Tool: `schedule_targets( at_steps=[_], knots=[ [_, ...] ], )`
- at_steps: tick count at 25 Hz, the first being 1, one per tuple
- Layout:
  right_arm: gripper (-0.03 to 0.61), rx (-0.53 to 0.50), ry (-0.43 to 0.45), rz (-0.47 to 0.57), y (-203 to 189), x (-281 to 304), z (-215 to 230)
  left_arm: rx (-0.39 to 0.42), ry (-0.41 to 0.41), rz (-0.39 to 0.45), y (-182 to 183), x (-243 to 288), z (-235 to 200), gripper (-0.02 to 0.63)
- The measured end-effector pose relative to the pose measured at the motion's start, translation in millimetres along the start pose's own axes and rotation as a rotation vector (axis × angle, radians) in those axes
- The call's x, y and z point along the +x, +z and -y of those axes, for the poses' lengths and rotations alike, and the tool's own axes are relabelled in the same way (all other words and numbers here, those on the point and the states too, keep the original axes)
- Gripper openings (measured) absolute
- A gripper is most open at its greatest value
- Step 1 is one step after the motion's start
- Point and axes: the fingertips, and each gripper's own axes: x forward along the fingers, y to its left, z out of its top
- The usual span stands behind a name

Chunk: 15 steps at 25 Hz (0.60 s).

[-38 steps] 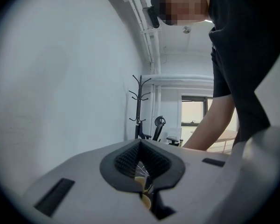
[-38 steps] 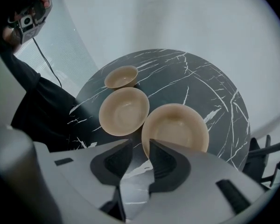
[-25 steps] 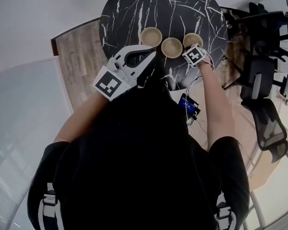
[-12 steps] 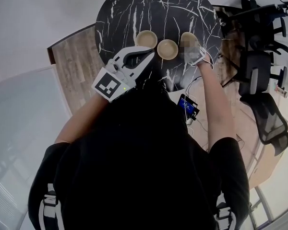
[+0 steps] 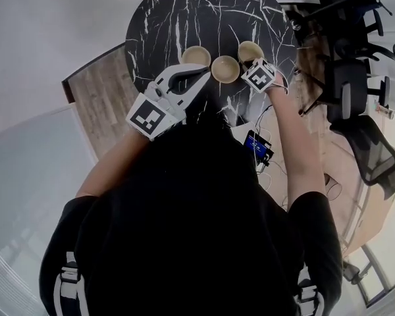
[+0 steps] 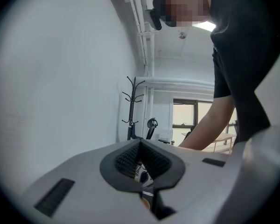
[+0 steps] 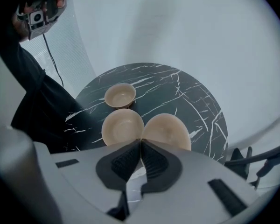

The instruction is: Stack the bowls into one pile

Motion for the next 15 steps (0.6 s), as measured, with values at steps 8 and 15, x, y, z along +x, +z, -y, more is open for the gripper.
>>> schedule_targets(
  at_steps=[8, 15],
  knots=[
    [0.006, -0.057, 0.023, 0.034, 37, -8, -45, 0.004, -0.050, 0.010, 4, -1, 1, 0.003],
    [0.006, -0.056, 0.044, -0.002, 41, 9, -73, 0.000, -0.070, 0.013, 5, -6, -6, 0.003]
  ],
)
